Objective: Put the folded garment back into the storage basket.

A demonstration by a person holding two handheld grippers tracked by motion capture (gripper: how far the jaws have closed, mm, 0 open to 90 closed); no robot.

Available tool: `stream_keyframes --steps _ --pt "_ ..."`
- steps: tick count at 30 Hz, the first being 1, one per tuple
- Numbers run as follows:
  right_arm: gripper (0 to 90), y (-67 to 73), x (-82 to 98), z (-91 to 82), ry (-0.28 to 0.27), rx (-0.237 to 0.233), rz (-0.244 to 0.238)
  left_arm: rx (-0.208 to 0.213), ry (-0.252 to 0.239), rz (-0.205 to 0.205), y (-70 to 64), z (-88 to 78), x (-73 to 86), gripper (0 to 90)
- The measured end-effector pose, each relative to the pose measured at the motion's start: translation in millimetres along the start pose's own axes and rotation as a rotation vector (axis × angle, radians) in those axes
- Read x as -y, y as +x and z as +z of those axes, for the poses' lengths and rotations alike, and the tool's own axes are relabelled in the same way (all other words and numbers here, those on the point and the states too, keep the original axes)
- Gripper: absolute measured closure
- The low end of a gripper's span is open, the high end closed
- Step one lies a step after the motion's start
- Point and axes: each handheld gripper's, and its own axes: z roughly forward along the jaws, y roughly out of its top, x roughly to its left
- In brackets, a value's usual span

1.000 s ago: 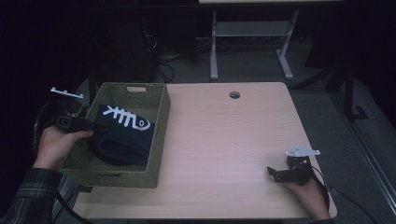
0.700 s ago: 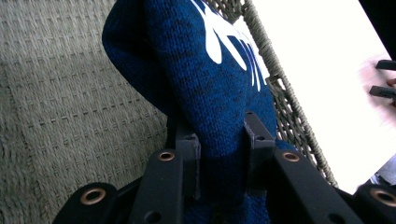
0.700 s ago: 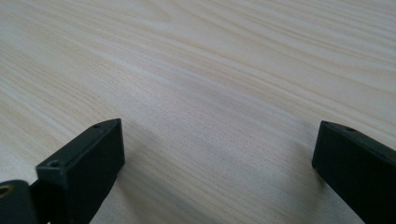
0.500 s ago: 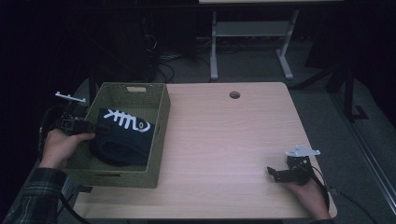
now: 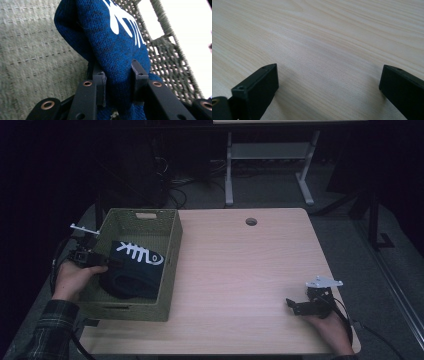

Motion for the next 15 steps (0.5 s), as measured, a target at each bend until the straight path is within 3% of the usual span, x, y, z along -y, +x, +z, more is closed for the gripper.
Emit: stream_keyframes --steps 6,15 --pt "2.0 0.0 0.0 0.0 0.001 0.000 -0.001 -0.055 0.009 0.026 5.2 3.9 -0.9 65.7" --pt "2.0 0.0 0.0 -0.1 0.001 0.001 0.000 -0.135 0.012 0.013 15.3 5.6 -0.2 55.9"
